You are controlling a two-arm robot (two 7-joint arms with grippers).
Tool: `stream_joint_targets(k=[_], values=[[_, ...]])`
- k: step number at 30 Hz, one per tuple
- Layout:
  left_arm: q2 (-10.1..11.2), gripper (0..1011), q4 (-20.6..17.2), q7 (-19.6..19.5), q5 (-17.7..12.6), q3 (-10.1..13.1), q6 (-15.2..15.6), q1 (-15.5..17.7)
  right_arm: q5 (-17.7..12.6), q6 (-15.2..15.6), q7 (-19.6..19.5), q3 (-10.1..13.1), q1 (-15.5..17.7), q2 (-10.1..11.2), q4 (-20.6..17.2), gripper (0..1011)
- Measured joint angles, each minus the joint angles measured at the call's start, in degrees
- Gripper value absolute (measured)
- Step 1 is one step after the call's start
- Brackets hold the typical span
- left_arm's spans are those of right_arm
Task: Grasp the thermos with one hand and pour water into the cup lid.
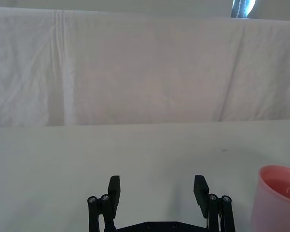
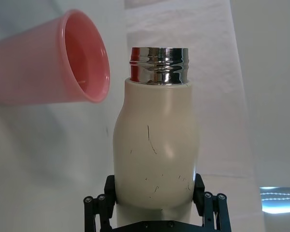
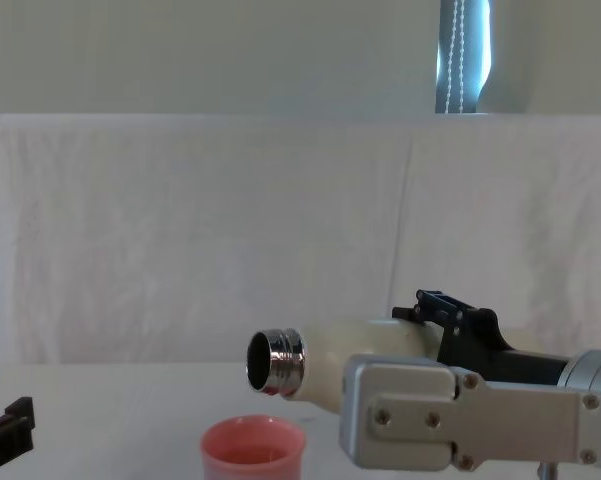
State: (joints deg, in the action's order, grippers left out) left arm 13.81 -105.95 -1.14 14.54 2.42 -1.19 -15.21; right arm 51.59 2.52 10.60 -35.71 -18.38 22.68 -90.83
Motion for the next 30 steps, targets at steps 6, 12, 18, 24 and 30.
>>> stream_joint_targets(k=[6, 12, 18, 24, 30], values=[[0.0, 1001, 0.0, 0.0, 0.0, 0.0, 0.0, 0.0, 2.0, 0.8, -1.0, -0.7, -0.5, 0.0, 0.8, 960], [0.0, 1001, 0.0, 0.0, 0.0, 0.0, 0.0, 0.0, 3.4, 1.1, -1.7, -1.1, -0.7, 0.2, 0.9, 960], [0.0, 1001, 0.0, 0.0, 0.0, 0.0, 0.0, 0.0, 4.0, 1.2, -1.9, -1.2, -0.8, 0.4, 0.8, 960], [0.0, 1001, 0.0, 0.0, 0.0, 0.0, 0.0, 0.0, 4.5, 1.3, -2.1, -1.3, -1.0, 0.6, 0.6, 960], [0.0, 1001, 0.0, 0.0, 0.0, 0.0, 0.0, 0.0, 5.4, 1.4, -2.2, -1.6, -1.2, 0.9, 0.3, 960]])
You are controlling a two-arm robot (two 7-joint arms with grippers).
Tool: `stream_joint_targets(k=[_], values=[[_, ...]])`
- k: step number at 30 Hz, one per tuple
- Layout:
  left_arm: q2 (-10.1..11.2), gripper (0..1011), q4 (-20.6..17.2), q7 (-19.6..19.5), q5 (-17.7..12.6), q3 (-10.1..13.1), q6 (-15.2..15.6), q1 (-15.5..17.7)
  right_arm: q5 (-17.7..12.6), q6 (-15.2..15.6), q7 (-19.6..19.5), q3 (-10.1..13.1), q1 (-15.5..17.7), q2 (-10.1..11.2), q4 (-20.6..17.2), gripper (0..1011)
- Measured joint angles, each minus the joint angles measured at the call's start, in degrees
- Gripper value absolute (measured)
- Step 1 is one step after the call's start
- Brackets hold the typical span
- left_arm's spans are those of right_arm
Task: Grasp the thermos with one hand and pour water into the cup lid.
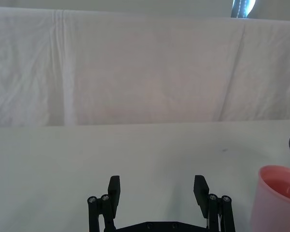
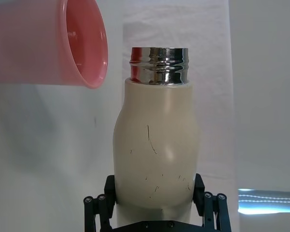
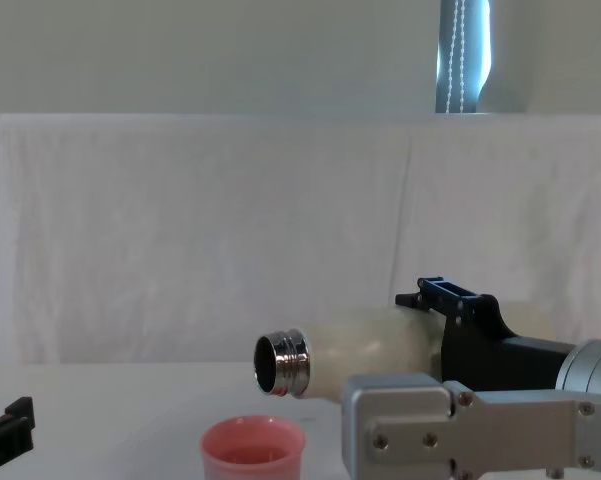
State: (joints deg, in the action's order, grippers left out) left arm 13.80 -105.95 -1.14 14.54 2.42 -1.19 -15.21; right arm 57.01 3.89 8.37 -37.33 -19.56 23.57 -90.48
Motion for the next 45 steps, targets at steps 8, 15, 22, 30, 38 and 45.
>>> stream_joint_targets(k=[8, 15, 22, 30, 38, 45], values=[[0.0, 1001, 0.0, 0.0, 0.0, 0.0, 0.0, 0.0, 1.0, 0.1, -0.4, -0.2, -0.2, 0.5, -0.5, 960], [0.0, 1001, 0.0, 0.0, 0.0, 0.0, 0.0, 0.0, 1.6, 0.2, -0.6, -0.3, -0.2, 0.7, -0.7, 960], [0.0, 1001, 0.0, 0.0, 0.0, 0.0, 0.0, 0.0, 2.3, 0.4, -0.8, -0.5, -0.2, 1.0, -1.0, 960], [0.0, 1001, 0.0, 0.0, 0.0, 0.0, 0.0, 0.0, 3.1, 0.7, -0.8, -0.7, -0.1, 1.2, -1.2, 960], [0.0, 1001, 0.0, 0.0, 0.0, 0.0, 0.0, 0.0, 3.3, 0.7, -0.8, -0.9, -0.2, 1.2, -1.4, 960], [0.0, 1001, 0.0, 0.0, 0.0, 0.0, 0.0, 0.0, 3.7, 0.6, -0.8, -1.1, -0.3, 1.3, -1.5, 960]])
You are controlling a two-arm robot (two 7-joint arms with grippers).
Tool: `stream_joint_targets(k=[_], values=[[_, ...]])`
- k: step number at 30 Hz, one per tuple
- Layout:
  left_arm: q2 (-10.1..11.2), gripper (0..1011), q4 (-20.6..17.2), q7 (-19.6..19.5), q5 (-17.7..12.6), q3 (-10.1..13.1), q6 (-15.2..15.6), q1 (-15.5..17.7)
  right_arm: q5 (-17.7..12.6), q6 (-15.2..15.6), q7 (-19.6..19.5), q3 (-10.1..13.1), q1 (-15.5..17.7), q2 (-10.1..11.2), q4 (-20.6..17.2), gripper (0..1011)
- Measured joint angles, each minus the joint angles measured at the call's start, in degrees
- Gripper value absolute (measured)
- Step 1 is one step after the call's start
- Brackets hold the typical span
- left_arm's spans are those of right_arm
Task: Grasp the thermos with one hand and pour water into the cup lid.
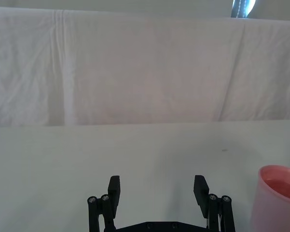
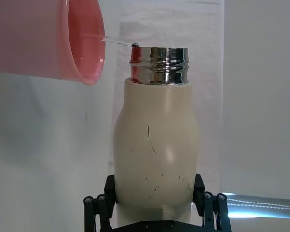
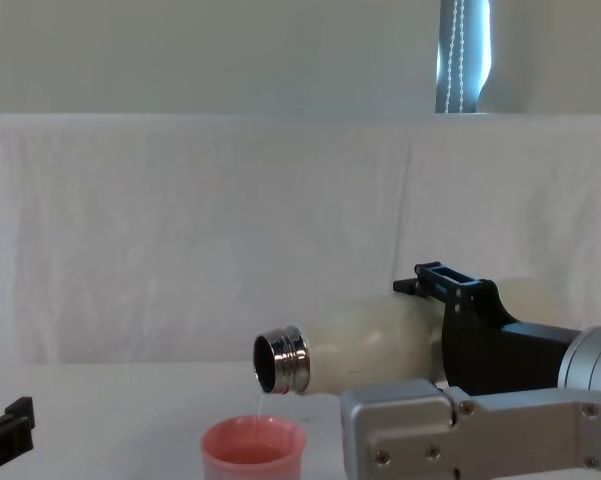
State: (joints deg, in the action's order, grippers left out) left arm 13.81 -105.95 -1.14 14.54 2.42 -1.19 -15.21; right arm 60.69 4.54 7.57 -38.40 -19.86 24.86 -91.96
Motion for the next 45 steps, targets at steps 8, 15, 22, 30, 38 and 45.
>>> stream_joint_targets(k=[8, 15, 22, 30, 38, 45], values=[[0.0, 1001, 0.0, 0.0, 0.0, 0.0, 0.0, 0.0, 0.3, 0.0, 0.1, -0.1, -0.1, 0.2, -0.3, 960], [0.0, 1001, 0.0, 0.0, 0.0, 0.0, 0.0, 0.0, 0.4, 0.2, 0.2, -0.1, -0.1, 0.3, -0.5, 960], [0.0, 1001, 0.0, 0.0, 0.0, 0.0, 0.0, 0.0, 0.5, 0.3, 0.3, 0.1, -0.1, 0.5, -0.8, 960], [0.0, 1001, 0.0, 0.0, 0.0, 0.0, 0.0, 0.0, 0.5, 0.3, 0.4, 0.1, -0.1, 0.6, -0.8, 960], [0.0, 1001, 0.0, 0.0, 0.0, 0.0, 0.0, 0.0, 0.5, 0.3, 0.4, 0.1, -0.2, 0.6, -0.8, 960], [0.0, 1001, 0.0, 0.0, 0.0, 0.0, 0.0, 0.0, 0.6, 0.2, 0.4, 0.1, -0.2, 0.6, -0.9, 960]])
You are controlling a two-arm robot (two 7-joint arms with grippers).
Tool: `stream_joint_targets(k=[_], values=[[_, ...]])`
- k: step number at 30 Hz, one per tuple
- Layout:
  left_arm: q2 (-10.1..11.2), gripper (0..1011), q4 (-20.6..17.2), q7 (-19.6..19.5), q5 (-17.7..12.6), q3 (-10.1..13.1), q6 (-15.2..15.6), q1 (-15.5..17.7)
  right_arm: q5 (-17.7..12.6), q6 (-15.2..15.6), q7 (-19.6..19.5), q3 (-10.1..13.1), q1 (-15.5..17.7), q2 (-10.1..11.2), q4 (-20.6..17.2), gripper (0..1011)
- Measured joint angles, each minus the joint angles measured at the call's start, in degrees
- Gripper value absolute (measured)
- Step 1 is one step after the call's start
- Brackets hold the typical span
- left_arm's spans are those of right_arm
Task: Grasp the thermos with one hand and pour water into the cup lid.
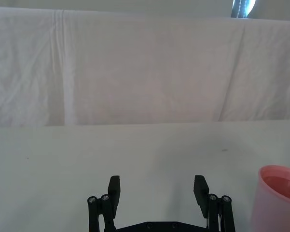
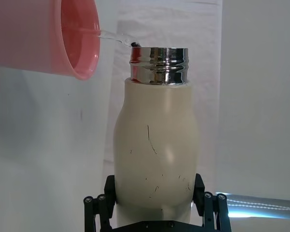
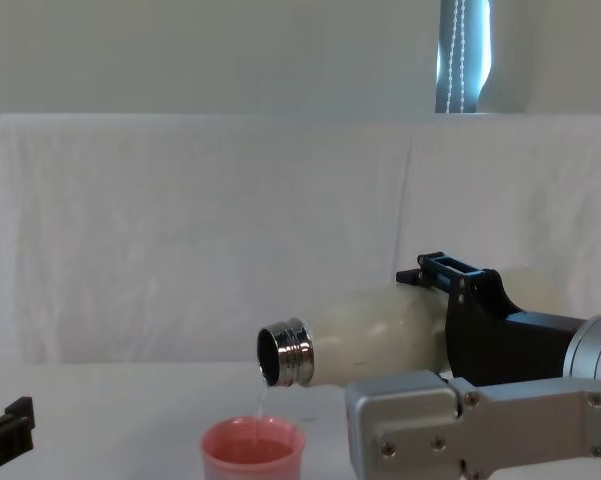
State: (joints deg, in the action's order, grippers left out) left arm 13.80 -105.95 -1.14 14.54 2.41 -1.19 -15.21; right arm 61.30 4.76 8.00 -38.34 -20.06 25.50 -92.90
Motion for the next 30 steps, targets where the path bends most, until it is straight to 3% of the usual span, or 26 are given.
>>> stream_joint_targets(k=[30], values=[[0.0, 1001, 0.0, 0.0, 0.0, 0.0, 0.0, 0.0, 0.1, 0.0, 0.2, 0.0, -0.2, 0.2, -0.2, 960]])
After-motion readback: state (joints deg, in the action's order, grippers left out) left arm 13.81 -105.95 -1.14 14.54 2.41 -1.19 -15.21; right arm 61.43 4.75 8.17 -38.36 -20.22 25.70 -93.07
